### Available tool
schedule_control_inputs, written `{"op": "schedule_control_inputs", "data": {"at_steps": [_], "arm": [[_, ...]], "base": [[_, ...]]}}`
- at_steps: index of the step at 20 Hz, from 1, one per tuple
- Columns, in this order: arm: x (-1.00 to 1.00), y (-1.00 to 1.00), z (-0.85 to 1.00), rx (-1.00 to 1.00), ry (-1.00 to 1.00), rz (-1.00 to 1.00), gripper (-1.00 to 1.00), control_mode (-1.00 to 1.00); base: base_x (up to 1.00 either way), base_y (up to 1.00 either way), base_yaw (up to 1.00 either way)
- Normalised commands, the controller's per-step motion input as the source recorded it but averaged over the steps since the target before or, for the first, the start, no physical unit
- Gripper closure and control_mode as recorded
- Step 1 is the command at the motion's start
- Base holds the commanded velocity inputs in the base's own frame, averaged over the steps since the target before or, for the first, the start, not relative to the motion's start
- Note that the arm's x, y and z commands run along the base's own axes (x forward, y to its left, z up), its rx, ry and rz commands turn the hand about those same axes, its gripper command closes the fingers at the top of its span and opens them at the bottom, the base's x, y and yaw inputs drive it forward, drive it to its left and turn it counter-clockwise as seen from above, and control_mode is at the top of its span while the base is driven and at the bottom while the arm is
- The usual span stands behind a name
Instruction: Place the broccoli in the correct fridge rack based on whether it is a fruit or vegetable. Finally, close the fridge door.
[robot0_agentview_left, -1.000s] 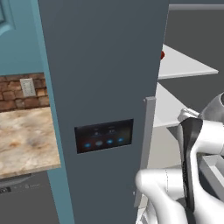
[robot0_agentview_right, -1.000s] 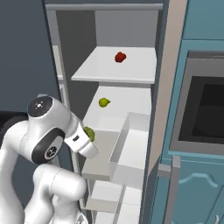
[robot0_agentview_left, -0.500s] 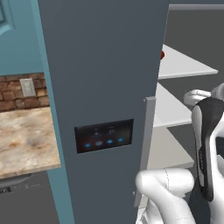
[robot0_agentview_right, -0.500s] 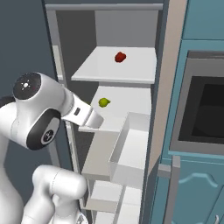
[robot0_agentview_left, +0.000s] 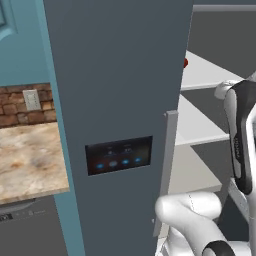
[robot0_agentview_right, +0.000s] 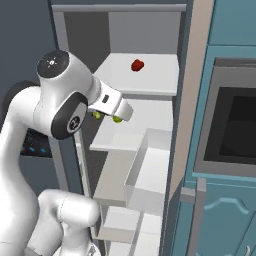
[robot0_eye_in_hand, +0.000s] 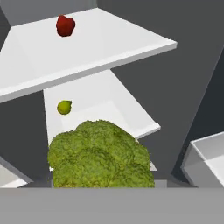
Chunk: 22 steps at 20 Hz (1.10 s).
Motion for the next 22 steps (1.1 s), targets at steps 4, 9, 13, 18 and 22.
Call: {"op": "schedule_control_inputs", "data": {"at_steps": [4,9,13,18,22], "arm": [[0.68,-0.56,0.00,0.00,-0.06,0.15,1.00,-1.00],[0.81,-0.33,0.02,0.00,-0.02,0.03,1.00,-1.00],[0.93,-0.20,0.00,0.00,0.00,0.00,1.00,-1.00],[0.97,-0.01,0.06,0.00,0.00,0.00,1.00,-1.00],[0.89,0.00,0.01,0.00,0.00,0.00,1.00,-1.00]], "base": [[0.00,0.00,0.00],[0.00,0.00,0.00],[0.00,0.00,0.00],[0.00,0.00,0.00],[0.00,0.00,0.00]]}}
